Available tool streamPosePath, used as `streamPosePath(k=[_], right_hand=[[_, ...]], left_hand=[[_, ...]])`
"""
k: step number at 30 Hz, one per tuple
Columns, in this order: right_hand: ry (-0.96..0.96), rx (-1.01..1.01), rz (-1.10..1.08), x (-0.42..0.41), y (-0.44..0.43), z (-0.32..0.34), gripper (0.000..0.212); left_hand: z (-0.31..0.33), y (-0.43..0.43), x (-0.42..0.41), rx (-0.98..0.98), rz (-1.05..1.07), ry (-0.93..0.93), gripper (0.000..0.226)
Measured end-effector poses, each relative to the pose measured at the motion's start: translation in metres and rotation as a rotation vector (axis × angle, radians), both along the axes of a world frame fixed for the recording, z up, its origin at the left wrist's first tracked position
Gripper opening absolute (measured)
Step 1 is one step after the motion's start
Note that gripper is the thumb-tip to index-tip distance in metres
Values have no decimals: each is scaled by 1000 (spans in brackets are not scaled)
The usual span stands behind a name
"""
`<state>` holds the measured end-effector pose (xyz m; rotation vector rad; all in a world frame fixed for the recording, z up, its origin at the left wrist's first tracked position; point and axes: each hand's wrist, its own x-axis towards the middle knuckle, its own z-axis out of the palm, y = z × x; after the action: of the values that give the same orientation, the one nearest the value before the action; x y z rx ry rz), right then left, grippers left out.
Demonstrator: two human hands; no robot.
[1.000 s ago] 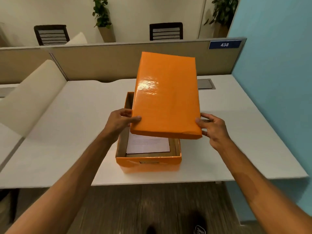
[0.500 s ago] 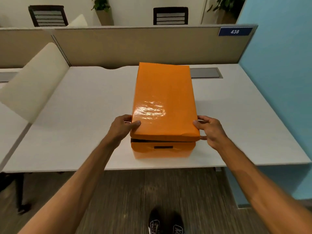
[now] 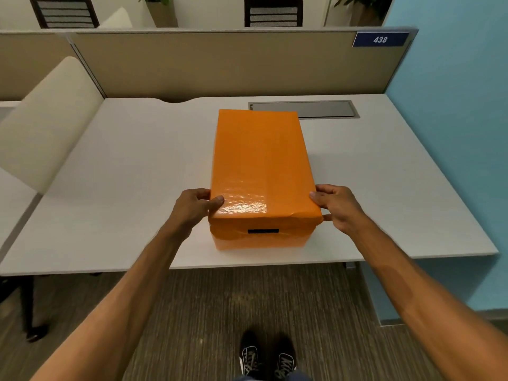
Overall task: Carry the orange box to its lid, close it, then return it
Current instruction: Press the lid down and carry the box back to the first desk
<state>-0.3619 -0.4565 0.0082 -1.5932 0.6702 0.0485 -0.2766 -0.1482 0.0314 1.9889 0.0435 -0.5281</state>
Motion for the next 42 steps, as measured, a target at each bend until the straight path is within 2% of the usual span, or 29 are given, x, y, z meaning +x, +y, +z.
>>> streamPosePath(k=[12,22,27,29,42], right_hand=[[29,-47,33,-1,7,-6,49],[44,-77,-8,-1,10,-11,49],[31,-72,-51,2,9,-11,46],[20,-93,-78,6,7,-12,48],[-54,-245,-68,117,-27,-9,49]], left_hand=[[-14,4,7,54,-6,48,51],[-31,8,3,-51,18,52,56],[-35,9,17,-159,41,147,77],[-33,7,25,-193,47,153,77],[-12,-37,126,-152,112,29,69]])
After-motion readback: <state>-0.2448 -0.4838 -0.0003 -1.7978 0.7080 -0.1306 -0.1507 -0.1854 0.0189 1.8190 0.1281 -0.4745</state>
